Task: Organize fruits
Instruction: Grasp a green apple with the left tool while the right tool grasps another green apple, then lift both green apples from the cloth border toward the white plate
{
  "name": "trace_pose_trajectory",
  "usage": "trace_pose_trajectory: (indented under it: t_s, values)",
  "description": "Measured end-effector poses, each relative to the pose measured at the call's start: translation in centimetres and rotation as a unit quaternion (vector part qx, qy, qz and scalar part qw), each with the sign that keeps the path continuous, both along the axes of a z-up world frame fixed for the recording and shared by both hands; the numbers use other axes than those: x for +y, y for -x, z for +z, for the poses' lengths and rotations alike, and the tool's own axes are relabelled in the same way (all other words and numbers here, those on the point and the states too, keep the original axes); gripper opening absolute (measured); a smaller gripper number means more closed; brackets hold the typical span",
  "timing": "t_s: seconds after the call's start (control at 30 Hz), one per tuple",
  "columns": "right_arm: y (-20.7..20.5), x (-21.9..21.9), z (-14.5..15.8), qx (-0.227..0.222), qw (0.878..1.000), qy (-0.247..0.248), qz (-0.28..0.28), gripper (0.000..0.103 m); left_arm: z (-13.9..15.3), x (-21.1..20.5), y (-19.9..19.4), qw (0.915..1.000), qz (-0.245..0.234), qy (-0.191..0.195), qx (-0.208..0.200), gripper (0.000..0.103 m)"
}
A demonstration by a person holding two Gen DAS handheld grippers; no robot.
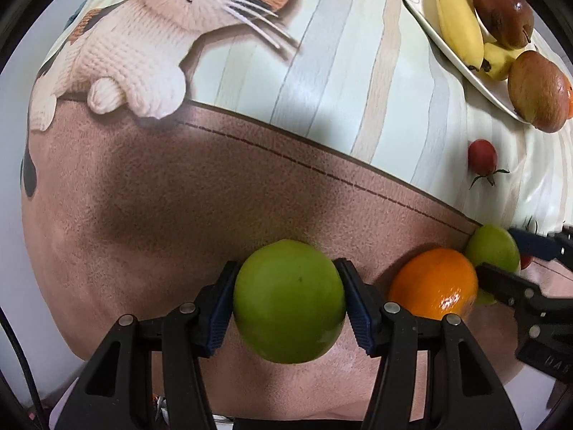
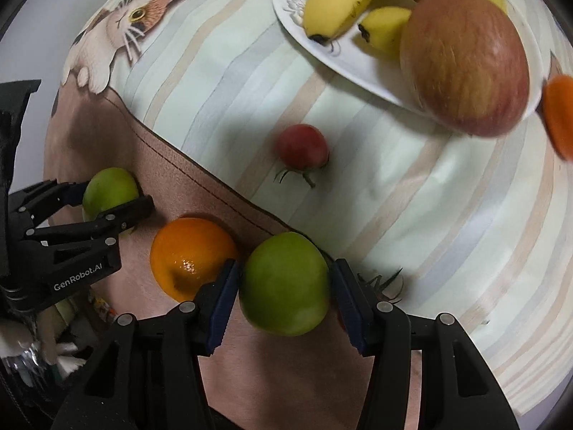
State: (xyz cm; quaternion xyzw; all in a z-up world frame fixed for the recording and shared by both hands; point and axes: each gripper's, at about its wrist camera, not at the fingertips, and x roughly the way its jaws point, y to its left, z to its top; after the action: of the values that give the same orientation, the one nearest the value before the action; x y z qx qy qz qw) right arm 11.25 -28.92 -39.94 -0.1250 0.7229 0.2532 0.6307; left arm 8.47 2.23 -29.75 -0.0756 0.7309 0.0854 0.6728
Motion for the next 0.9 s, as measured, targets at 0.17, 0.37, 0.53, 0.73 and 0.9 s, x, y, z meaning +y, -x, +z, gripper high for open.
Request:
trace_pose_trajectory:
  t_s: [0.17, 0.37, 0.53, 0.73, 0.9]
  values:
    - [2.7, -1.0, 0.7, 0.010, 1.000, -0.007, -0.025, 0.055, 0.7, -2.2, 0.0, 0.9998, -0.019, -0.001, -0.001, 0.053]
    - [3.3, -1.4, -0.2, 0.006, 0.997, -0.024, -0.067, 0.056, -0.8, -4.1, -0.5, 0.9989, -0.041, -0.006, 0.023, 0.055]
    - [2.8, -0.9, -1.0, 0.018, 0.996, -0.017, -0.085, 0.056, -0.7, -4.9, -1.6, 0.9991, -0.033, 0.002, 0.028, 0.053]
    - [2.8, -0.1, -2.1, 0.029, 0.996, -0.016, -0.082, 0.057, 0.1, -5.0, -2.4, 0.9995, -0.022, 0.010, 0.023, 0.052]
    - [4.1, 1.1, -0.7, 0.001, 0.996, -0.021, -0.085, 0.057, 2.2, -5.6, -3.1, 0.9995, -0.030, 0.007, 0.011, 0.052]
